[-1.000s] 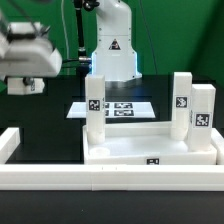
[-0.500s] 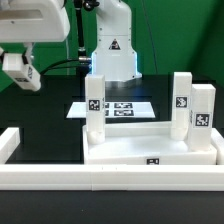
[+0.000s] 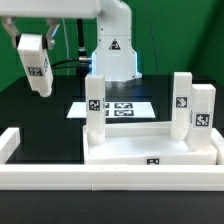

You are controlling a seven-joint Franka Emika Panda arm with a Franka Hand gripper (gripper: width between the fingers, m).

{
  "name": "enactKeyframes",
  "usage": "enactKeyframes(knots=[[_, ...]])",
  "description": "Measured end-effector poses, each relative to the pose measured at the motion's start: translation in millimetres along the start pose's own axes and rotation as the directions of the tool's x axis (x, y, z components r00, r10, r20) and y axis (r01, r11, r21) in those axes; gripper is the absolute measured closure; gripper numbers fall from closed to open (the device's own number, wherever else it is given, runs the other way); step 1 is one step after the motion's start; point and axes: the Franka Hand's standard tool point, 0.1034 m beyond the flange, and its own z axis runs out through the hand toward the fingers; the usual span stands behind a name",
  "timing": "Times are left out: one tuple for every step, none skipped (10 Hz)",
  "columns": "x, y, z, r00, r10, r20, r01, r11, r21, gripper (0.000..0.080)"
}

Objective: Assemble desk

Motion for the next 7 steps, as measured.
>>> enactKeyframes(knots=[[0.4, -7.4, -7.1, 0.995, -0.014, -0.095, 0.014, 1.000, -0.005, 0.0510], [-5.2, -3.4, -1.9, 0.992, -0.012, -0.123, 0.011, 1.000, -0.011, 0.0510], [1.4, 1.1, -1.7, 0.980, -0.016, -0.200, 0.010, 0.999, -0.033, 0.0510], [2.3, 0.0, 1.1, 0.961, -0.010, -0.275, -0.002, 0.999, -0.043, 0.0510], [-5.5, -11.7, 14.6, 0.953, 0.008, -0.302, -0.018, 0.999, -0.032, 0.0510], [0.2, -27.2, 15.6, 0.940, 0.018, -0.341, -0.026, 0.999, -0.019, 0.0510], [11.1, -41.7, 15.1, 0.918, 0.024, -0.395, -0.034, 0.999, -0.016, 0.0510]])
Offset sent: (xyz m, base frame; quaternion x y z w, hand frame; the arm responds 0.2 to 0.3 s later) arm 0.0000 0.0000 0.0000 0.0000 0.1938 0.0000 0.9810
